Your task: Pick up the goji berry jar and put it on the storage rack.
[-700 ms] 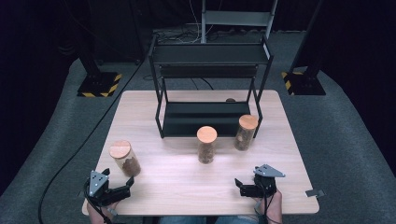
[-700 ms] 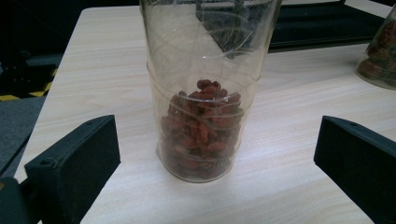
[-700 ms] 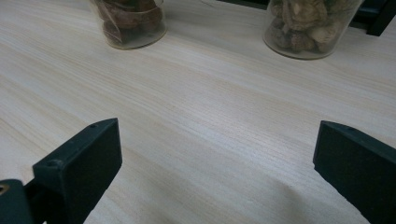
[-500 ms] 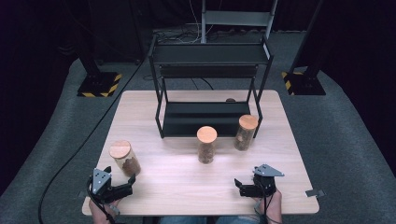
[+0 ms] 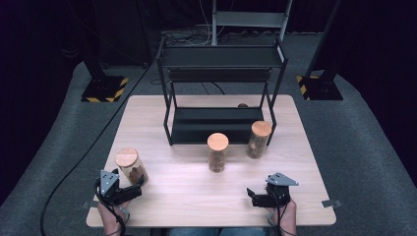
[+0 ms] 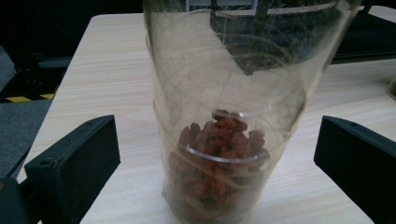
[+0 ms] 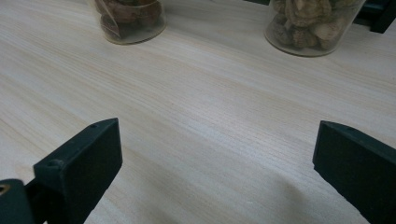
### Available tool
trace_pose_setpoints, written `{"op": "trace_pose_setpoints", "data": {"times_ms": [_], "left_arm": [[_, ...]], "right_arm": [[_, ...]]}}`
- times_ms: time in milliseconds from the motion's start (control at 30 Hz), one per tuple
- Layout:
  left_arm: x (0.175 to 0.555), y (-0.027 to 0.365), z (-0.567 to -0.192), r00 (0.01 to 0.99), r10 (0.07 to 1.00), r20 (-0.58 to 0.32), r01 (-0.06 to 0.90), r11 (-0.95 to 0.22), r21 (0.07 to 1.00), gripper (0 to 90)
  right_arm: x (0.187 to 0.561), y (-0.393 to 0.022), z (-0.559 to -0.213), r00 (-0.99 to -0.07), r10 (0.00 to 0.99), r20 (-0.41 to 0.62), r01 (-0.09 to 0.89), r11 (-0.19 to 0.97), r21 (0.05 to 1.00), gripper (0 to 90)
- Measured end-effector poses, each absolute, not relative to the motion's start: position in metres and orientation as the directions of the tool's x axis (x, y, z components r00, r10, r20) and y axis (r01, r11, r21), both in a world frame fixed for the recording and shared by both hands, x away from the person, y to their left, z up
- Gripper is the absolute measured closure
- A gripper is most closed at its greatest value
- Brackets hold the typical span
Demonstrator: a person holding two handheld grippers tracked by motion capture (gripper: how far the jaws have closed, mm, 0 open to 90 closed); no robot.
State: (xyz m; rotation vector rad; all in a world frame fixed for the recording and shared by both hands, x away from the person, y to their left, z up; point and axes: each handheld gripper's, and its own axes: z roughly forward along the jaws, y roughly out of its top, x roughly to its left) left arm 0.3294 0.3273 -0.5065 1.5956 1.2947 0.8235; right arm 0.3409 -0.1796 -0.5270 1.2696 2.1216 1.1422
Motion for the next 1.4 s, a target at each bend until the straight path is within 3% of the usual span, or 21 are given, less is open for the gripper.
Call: {"op": "trace_pose_setpoints", "data": {"times_ms": [800,867,900,967,1400], "left_arm": [[0.353,0.318,-0.507,0.215,0.975,-0.049,0.364,-0.033,0.931,0.0],[0.352,0.319,-0.507,0.209,0.975,-0.072,0.356,-0.007,0.934,6.8],[0.351,0.318,-0.507,0.201,0.977,-0.072,0.357,-0.005,0.934,17.5],[0.35,0.316,-0.508,0.191,0.979,-0.072,0.354,-0.001,0.935,22.5],[0.348,0.319,-0.508,0.209,0.975,-0.073,0.342,-0.002,0.94,23.8]], "right_arm": [[0.341,-0.179,-0.527,-0.5,0.864,0.055,0.527,0.253,0.811,0.4],[0.341,-0.179,-0.527,-0.501,0.864,0.056,0.524,0.251,0.814,0.4],[0.341,-0.179,-0.527,-0.5,0.864,0.054,0.521,0.25,0.816,0.4],[0.341,-0.179,-0.527,-0.502,0.863,0.054,0.521,0.252,0.816,0.4],[0.34,-0.18,-0.527,-0.502,0.862,0.063,0.52,0.243,0.819,0.6]]}}
